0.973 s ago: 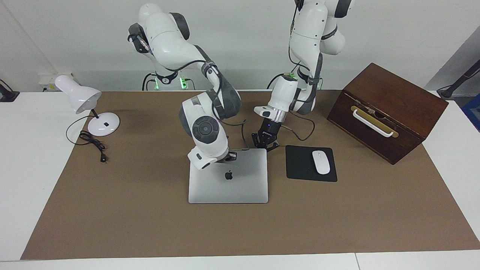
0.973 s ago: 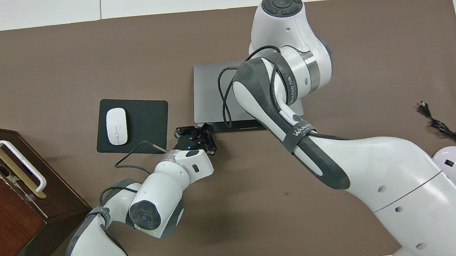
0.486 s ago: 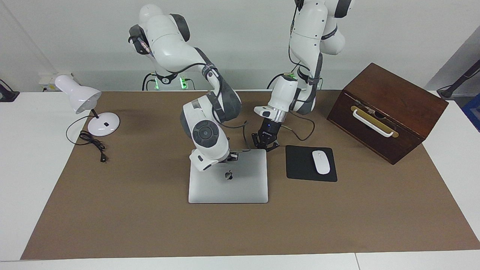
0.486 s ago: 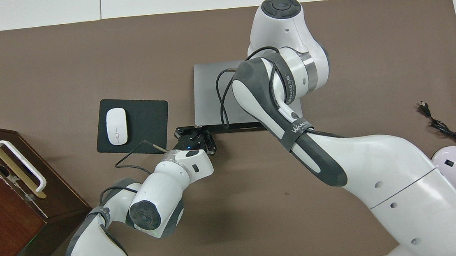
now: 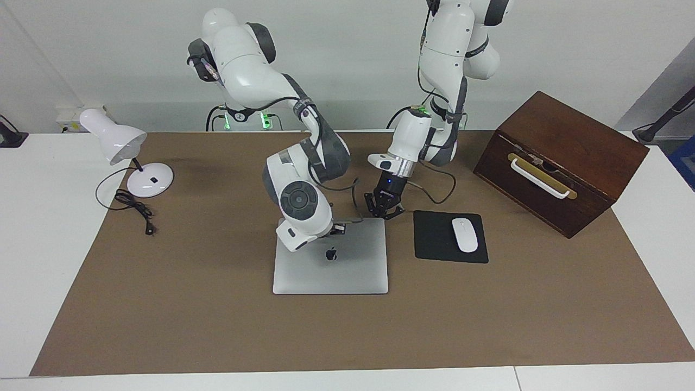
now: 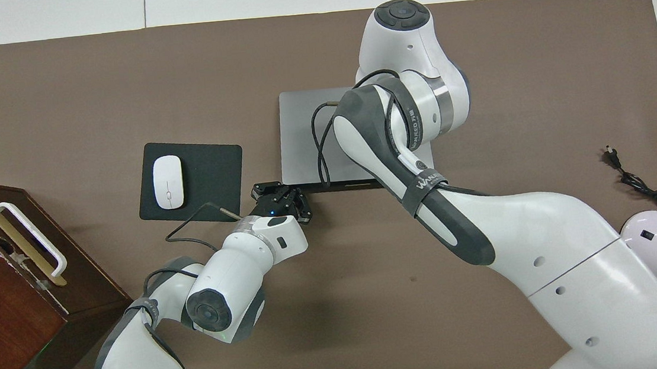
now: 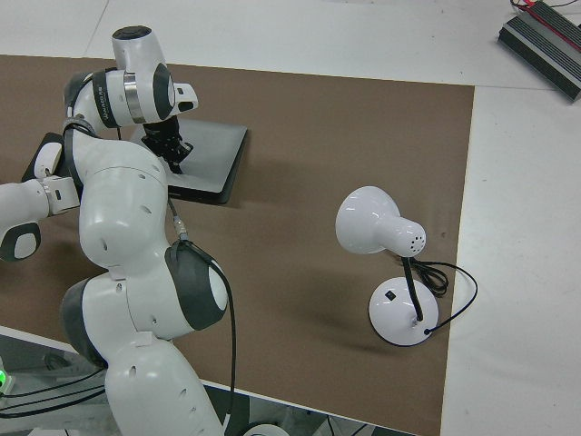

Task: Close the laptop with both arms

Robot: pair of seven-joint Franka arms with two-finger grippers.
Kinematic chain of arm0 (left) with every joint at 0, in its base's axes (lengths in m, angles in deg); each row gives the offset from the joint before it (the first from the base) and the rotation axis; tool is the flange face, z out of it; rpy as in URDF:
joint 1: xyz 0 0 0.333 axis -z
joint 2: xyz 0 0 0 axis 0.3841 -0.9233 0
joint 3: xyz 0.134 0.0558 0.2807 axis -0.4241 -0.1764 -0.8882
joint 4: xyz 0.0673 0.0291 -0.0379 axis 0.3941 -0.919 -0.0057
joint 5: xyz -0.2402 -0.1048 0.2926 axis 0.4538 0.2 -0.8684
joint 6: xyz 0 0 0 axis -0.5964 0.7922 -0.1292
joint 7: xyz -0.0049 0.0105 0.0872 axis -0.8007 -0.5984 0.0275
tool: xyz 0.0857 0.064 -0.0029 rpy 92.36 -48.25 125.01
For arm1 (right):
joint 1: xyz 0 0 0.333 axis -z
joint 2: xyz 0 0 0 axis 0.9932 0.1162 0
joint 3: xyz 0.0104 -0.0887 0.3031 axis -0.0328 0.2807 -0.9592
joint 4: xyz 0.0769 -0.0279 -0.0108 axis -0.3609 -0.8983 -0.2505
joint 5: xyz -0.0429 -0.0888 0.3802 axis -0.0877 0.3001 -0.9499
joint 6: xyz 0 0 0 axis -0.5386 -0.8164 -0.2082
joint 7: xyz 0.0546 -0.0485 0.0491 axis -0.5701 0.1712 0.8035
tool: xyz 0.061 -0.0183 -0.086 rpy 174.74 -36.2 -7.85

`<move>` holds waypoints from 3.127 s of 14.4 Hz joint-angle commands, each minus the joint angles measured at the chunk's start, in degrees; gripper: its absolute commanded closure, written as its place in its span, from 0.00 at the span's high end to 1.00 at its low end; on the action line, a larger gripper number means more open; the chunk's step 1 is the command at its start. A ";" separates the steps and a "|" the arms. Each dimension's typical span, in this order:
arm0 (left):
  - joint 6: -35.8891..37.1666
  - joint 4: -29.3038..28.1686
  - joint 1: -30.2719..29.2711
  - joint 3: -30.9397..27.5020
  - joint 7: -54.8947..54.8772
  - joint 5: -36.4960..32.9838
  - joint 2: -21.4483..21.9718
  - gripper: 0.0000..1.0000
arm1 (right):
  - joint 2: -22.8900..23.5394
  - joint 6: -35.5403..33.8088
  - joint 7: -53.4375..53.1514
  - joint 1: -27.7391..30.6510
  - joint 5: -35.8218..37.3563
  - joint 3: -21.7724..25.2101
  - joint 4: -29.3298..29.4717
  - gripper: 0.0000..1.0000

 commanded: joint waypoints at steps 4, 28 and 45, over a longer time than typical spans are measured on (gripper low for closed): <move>-0.16 2.51 -0.48 -1.30 -1.45 0.32 -6.13 0.00 | -0.24 0.66 -1.45 0.38 -1.42 -0.58 -0.06 0.00; 23.28 1.55 -4.70 -0.86 0.04 0.41 10.55 0.00 | -29.67 -9.89 37.12 9.88 22.83 1.97 1.34 1.00; 74.71 24.48 -21.57 -1.47 -1.35 0.23 19.18 1.00 | -45.94 -2.41 32.57 22.80 13.44 3.55 -27.39 1.00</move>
